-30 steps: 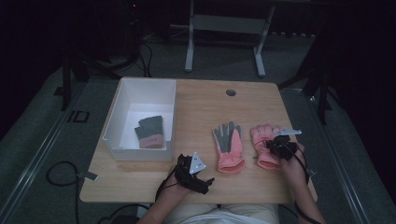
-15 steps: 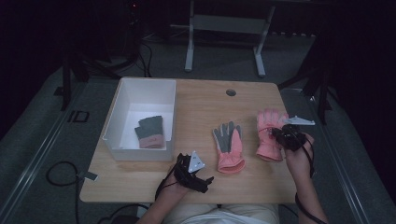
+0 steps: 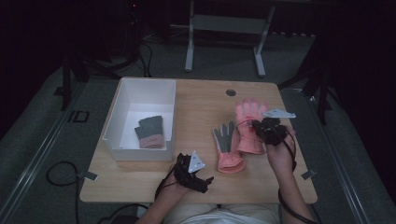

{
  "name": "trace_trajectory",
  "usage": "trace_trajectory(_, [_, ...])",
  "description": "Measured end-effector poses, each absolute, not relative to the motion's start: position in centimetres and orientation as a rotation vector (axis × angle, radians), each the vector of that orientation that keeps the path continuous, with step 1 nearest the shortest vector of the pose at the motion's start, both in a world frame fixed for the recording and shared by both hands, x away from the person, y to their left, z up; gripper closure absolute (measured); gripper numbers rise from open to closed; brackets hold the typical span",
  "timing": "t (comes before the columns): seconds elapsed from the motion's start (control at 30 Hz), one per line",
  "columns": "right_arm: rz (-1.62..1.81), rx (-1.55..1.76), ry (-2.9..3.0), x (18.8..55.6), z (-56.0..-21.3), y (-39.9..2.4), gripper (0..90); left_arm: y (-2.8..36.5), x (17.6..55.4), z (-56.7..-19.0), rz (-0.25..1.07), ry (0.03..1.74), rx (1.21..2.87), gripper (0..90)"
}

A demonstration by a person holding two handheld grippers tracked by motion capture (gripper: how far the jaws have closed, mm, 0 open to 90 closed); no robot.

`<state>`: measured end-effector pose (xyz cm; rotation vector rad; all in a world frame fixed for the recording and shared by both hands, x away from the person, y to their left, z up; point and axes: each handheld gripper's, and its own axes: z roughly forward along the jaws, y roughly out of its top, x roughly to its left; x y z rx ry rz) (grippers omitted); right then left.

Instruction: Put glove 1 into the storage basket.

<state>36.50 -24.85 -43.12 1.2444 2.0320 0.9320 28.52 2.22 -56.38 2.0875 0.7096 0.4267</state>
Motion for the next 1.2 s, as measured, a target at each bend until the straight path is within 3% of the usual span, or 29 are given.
trace_trajectory(0.27, [0.950,1.268,2.107,35.1,-44.2,-20.9,86.6,2.4,28.5,-56.3,0.429,0.708,2.088,0.4])
trace_trajectory(1.0, [0.858,1.363,2.178,36.2,-50.3,-19.6,85.9,2.3,28.5,-56.3,0.456,0.713,2.089,0.4])
trace_trajectory(1.13, [0.886,1.358,2.189,36.3,-50.1,-19.5,81.5,2.7,28.8,-56.2,0.440,0.736,2.063,0.4])
trace_trajectory(1.2, [0.919,1.338,2.192,36.2,-49.6,-19.7,74.9,2.9,28.8,-56.2,0.448,0.735,2.056,0.5])
